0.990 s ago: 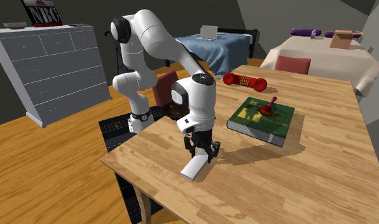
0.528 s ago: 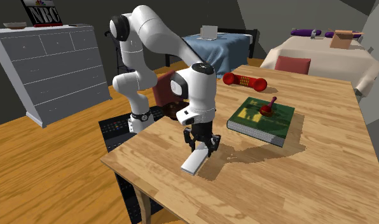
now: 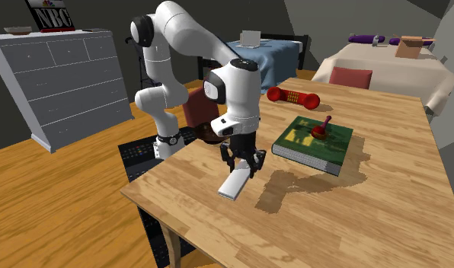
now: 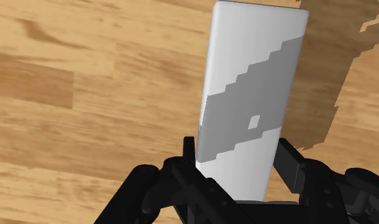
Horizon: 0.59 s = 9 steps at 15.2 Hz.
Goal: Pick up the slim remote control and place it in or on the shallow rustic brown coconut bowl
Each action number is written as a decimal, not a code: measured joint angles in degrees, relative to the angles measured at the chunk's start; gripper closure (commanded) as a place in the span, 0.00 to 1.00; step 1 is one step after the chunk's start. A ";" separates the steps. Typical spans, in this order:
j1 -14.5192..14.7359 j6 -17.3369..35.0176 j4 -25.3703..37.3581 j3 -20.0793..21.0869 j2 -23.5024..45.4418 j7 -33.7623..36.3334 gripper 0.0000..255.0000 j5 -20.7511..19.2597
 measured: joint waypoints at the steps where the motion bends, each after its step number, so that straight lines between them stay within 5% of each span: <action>1: -0.02 -0.83 0.47 0.00 -0.36 -0.05 1.00 0.08; 9: -0.04 -5.20 1.96 0.11 -3.29 -0.18 1.00 0.69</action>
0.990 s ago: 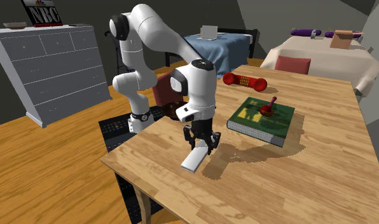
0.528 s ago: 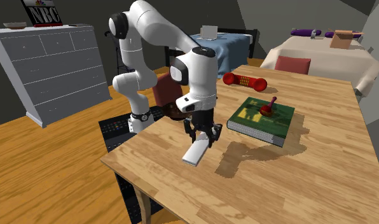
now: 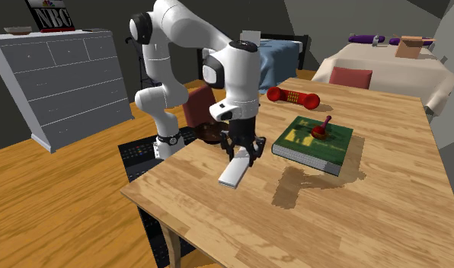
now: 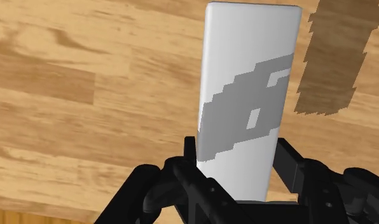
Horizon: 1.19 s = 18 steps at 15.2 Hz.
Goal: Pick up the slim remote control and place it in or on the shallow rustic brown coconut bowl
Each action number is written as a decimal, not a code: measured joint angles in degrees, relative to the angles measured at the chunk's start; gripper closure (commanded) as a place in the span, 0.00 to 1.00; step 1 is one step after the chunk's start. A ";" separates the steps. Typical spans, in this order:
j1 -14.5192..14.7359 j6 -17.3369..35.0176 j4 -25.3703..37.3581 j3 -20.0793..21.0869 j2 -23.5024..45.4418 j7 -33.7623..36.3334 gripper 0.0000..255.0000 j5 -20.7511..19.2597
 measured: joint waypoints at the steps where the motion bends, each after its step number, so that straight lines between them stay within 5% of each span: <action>1: 0.04 0.23 -1.87 0.09 -1.67 -0.01 1.00 0.33; 18: 7.21 -1.59 -35.53 3.98 -37.90 4.90 1.00 9.53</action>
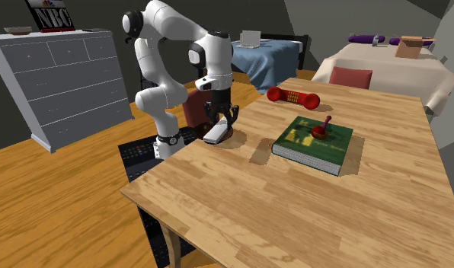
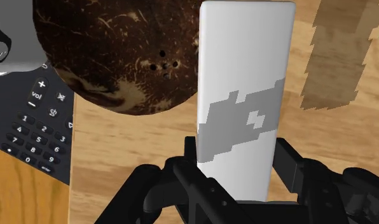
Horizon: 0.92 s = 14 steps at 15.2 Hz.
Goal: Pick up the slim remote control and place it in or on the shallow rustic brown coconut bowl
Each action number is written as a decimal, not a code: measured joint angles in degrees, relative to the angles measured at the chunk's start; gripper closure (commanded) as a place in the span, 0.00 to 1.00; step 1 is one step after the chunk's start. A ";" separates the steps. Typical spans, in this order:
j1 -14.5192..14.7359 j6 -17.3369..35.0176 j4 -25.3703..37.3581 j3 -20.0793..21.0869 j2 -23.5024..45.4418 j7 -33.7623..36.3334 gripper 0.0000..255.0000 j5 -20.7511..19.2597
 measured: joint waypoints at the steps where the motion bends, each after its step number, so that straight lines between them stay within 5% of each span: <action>1: 0.67 -0.90 -1.51 0.14 -2.41 0.36 1.00 0.57; 10: 9.05 -10.35 -11.97 4.08 -22.73 7.42 1.00 6.91; 14: 9.98 -8.35 -15.17 4.98 -23.85 7.70 1.00 8.06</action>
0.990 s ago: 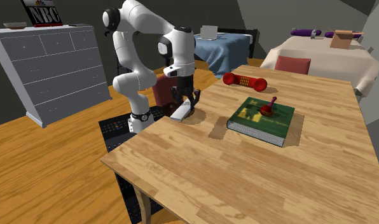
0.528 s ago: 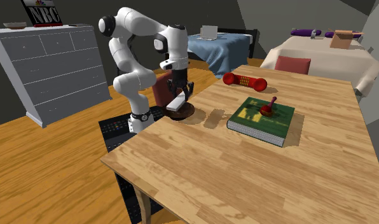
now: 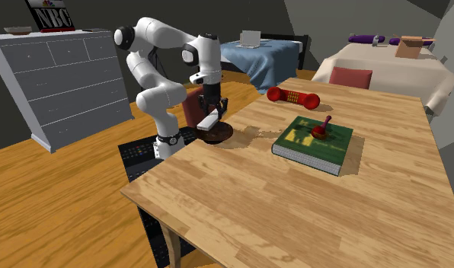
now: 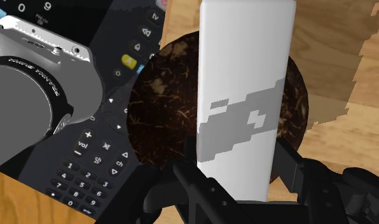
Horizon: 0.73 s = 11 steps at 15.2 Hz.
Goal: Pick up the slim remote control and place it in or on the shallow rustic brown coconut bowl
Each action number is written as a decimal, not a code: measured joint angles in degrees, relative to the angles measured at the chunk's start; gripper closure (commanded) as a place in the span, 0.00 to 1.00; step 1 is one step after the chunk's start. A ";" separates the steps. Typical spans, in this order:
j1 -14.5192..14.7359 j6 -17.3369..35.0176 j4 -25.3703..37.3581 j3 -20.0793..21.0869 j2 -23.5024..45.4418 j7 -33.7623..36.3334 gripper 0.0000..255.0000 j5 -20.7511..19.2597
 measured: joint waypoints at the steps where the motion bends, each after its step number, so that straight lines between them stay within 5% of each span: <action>1: 0.13 0.88 -0.78 0.25 0.11 -0.04 1.00 0.28; 11: 1.40 8.91 -6.58 2.76 2.37 -0.24 1.00 3.04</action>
